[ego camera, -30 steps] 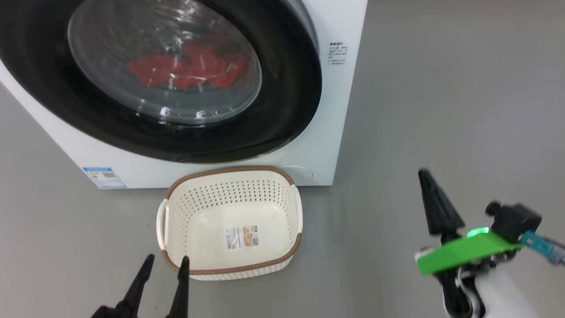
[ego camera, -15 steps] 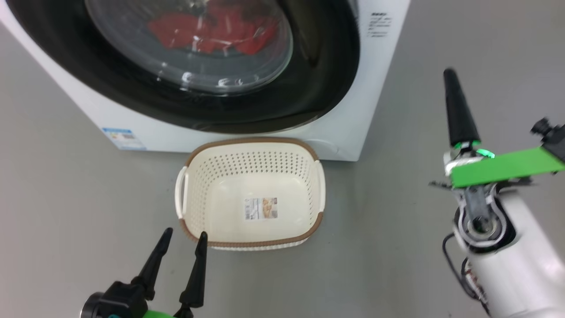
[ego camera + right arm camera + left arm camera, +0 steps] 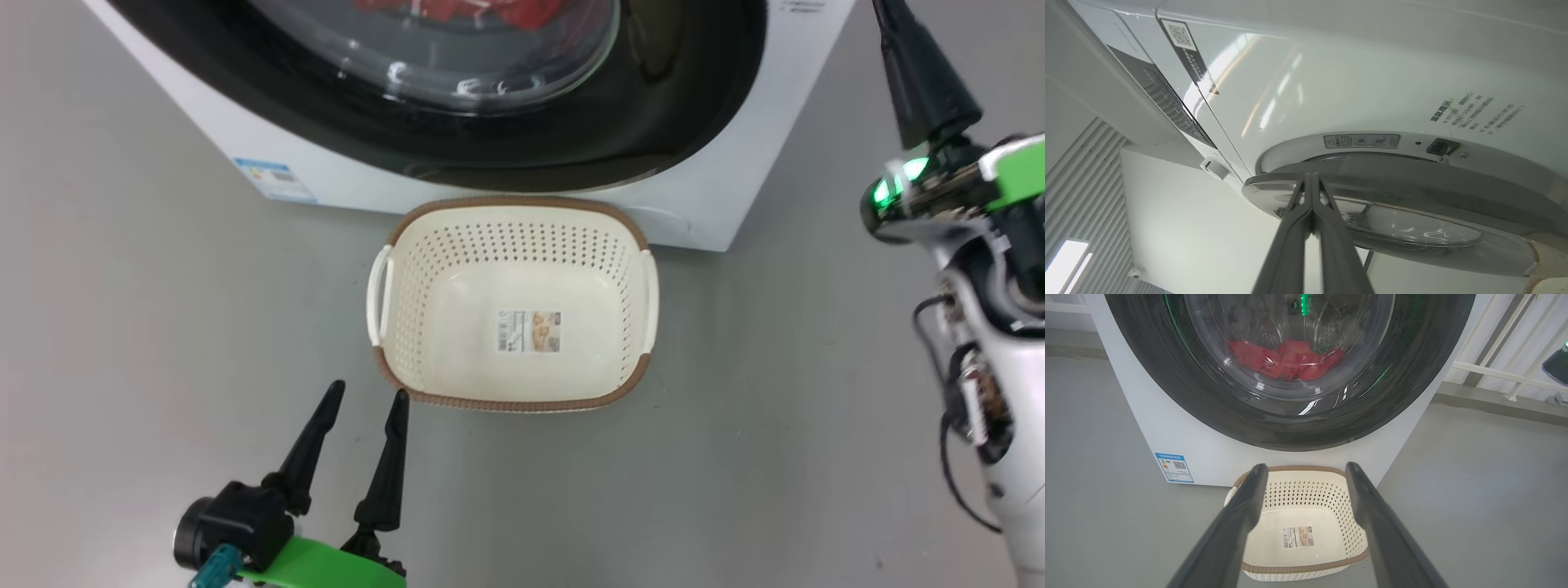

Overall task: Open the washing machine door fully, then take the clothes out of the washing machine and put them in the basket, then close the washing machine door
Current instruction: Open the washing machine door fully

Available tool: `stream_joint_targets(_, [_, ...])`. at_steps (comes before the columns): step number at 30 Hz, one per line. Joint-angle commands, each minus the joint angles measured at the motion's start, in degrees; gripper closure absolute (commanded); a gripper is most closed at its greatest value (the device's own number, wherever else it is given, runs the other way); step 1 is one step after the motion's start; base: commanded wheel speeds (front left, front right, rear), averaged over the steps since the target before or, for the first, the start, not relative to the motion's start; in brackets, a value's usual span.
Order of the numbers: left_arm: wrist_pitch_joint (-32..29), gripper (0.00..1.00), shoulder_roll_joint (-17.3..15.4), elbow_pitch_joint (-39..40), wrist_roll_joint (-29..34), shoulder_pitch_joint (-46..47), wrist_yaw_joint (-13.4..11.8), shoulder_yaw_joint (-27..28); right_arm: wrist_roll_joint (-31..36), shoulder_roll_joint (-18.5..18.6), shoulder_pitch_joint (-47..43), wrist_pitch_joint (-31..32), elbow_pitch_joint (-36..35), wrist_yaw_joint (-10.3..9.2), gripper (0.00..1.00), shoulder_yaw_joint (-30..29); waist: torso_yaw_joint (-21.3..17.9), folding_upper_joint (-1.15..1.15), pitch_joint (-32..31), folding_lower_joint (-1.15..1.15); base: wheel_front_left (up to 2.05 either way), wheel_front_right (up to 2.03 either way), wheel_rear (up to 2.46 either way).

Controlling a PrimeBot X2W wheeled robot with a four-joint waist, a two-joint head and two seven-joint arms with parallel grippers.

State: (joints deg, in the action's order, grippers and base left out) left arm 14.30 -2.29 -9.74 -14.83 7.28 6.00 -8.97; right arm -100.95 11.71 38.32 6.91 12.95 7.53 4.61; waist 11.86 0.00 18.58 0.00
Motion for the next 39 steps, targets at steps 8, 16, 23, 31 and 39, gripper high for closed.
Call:
stream_joint_targets(8, [0.7,0.00,-0.6,0.9,-1.5,2.9,-0.8,-0.6,-4.5,1.8,8.6,15.4,8.2,-0.04,1.00,-3.6,3.1,0.00,4.1,0.00,0.00,0.00,0.00])
stream_joint_targets(16, [0.7,0.00,-0.6,0.8,-2.6,4.5,-1.3,-2.9,-5.2,3.5,16.5,26.0,17.7,-0.04,1.00,-2.7,4.2,0.00,6.1,0.00,0.00,0.00,0.00])
stream_joint_targets(23, [0.7,0.00,-0.6,0.8,-3.3,5.6,-1.6,-4.4,-4.5,4.1,21.9,29.1,22.5,-0.04,1.00,-2.8,5.2,0.00,7.3,0.00,0.00,0.00,0.00])
stream_joint_targets(31, [0.7,0.00,-0.6,0.9,-4.5,6.5,-1.9,-5.4,-2.1,4.4,24.7,31.8,26.0,-0.04,1.00,-1.4,6.1,0.00,7.6,0.00,0.00,0.00,0.00])
stream_joint_targets(39, [0.7,0.00,-0.6,1.0,-5.0,7.0,-2.1,-6.0,-0.1,3.7,24.6,33.7,26.7,-0.04,1.00,-0.4,6.3,0.00,7.0,0.00,0.00,0.00,0.00])
